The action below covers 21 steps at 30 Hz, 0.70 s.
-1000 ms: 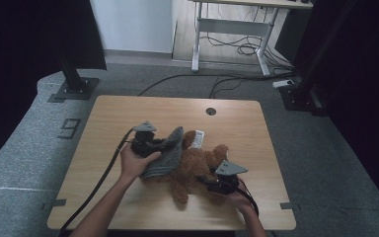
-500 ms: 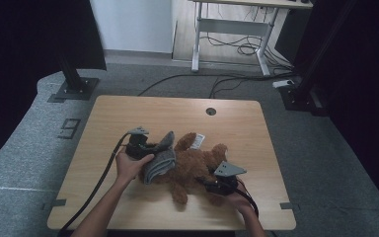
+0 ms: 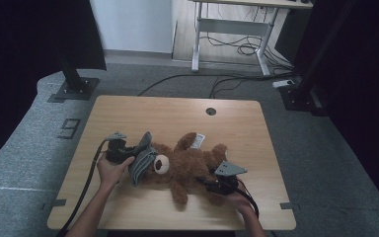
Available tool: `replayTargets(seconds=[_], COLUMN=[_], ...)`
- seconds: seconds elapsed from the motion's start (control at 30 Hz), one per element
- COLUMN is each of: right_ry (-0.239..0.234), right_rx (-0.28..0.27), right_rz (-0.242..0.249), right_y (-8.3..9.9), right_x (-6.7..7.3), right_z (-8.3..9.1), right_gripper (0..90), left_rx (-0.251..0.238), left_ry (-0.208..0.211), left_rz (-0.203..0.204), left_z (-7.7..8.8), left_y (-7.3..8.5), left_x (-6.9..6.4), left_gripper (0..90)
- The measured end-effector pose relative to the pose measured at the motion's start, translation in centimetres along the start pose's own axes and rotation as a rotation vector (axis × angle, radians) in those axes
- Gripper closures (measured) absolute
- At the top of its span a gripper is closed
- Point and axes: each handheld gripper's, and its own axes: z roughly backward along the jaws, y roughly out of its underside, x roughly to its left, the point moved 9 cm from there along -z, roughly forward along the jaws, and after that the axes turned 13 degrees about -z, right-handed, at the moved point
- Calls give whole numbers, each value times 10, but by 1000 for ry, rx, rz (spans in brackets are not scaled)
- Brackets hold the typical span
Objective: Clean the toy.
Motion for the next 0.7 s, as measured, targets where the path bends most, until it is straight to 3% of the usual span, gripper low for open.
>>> replayTargets(seconds=[0.07,0.13,0.23,0.27,0.3,0.4,0.47,0.53,0.7], right_ry=[1,3,3,2,0,0,0,1,-2], right_rx=[-1,-2,-1,-1,-4,-3,-3,-4,-4], right_rz=[-3,-6,-11,-13,-16,-19,-19,-23,-24], right_y=[0,0,0,0,0,0,0,0,1], right_x=[0,0,-1,-1,-1,-2,-2,-3,-4], right_z=[0,0,0,0,0,1,1,1,1], right_gripper=[502,502,503,503,503,504,504,505,505], left_rx=[12,61,138,143,96,98,89,44,-76], left_ry=[-11,-36,-20,-3,24,45,35,18,-3], left_rz=[4,-2,12,17,47,64,54,41,-15], left_z=[-1,-4,-14,-18,-17,-15,-12,-4,18], left_y=[6,18,44,53,55,56,51,37,-9], left_x=[3,8,10,8,7,6,7,8,4], left_gripper=[773,776,780,781,785,785,785,785,785])
